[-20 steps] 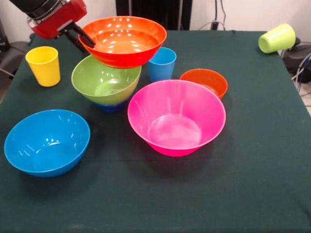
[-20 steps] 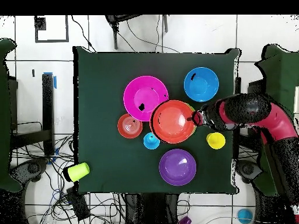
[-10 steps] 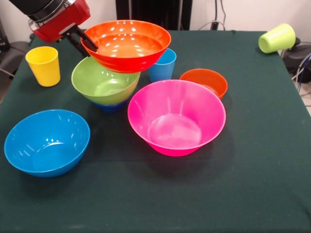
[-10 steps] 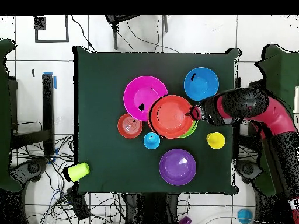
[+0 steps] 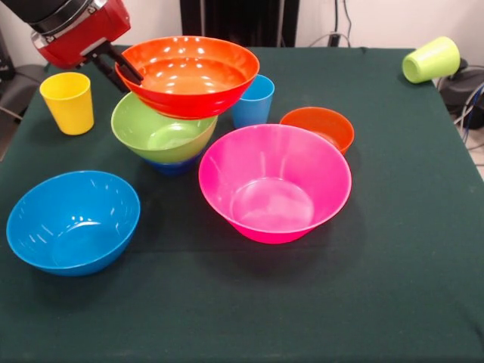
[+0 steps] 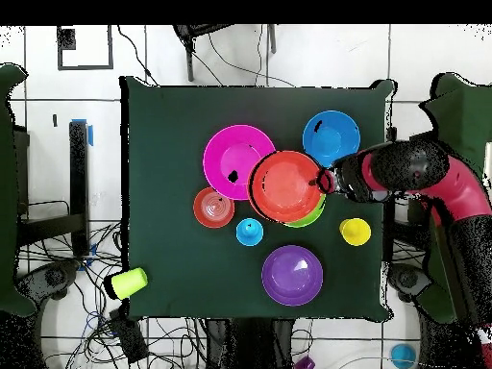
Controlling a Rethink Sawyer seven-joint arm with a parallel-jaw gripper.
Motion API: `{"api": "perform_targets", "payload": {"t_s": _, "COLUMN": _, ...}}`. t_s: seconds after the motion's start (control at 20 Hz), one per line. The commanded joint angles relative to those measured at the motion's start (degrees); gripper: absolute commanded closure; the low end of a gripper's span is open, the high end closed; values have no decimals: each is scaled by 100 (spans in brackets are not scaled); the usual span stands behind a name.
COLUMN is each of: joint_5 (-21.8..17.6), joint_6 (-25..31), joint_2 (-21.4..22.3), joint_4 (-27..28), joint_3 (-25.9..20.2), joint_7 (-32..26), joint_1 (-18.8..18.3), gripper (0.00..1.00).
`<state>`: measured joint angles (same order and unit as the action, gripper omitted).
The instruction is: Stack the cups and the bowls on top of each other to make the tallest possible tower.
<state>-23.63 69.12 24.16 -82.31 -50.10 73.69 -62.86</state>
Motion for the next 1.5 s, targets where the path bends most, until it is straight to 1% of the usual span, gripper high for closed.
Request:
{"api": "perform_targets", "payload": {"t_s": 0.05, "joint_5": 21, "joint_6": 37, "joint_2": -229, "joint_4": 314, "joint_3": 73, "joint_7": -658, "joint_1": 294, "gripper": 100}}
{"api": "perform_targets", "payload": {"t_s": 0.3, "joint_5": 15, "joint_6": 42, "joint_2": -215, "joint_4": 339, "joint_3": 74, "joint_7": -652, "joint_1": 311, "gripper": 100}}
{"api": "perform_targets", "payload": {"t_s": 0.45, "joint_5": -18, "joint_6": -19, "joint_2": -294, "joint_4": 335, "joint_3": 84, "joint_7": -706, "joint_1": 288, "gripper": 100}}
{"api": "perform_targets", "payload": {"t_s": 0.65, "joint_5": -28, "joint_6": -40, "joint_2": -207, "joint_4": 193, "joint_3": 67, "joint_7": -756, "joint_1": 175, "gripper": 100}}
{"api": "perform_targets", "payload": {"t_s": 1.0, "joint_5": -43, "joint_6": 90, "joint_2": -260, "joint_4": 354, "joint_3": 86, "joint_7": -847, "joint_1": 202, "gripper": 100}}
{"api": "perform_targets", "payload": {"t_s": 1.25, "joint_5": -76, "joint_6": 73, "joint_2": -236, "joint_4": 304, "joint_3": 92, "joint_7": -907, "joint_1": 133, "gripper": 100}}
{"api": "perform_targets", "payload": {"t_s": 1.5, "joint_5": -126, "joint_6": 35, "joint_2": -338, "joint_4": 376, "joint_3": 105, "joint_7": -1003, "joint_1": 120, "gripper": 100}}
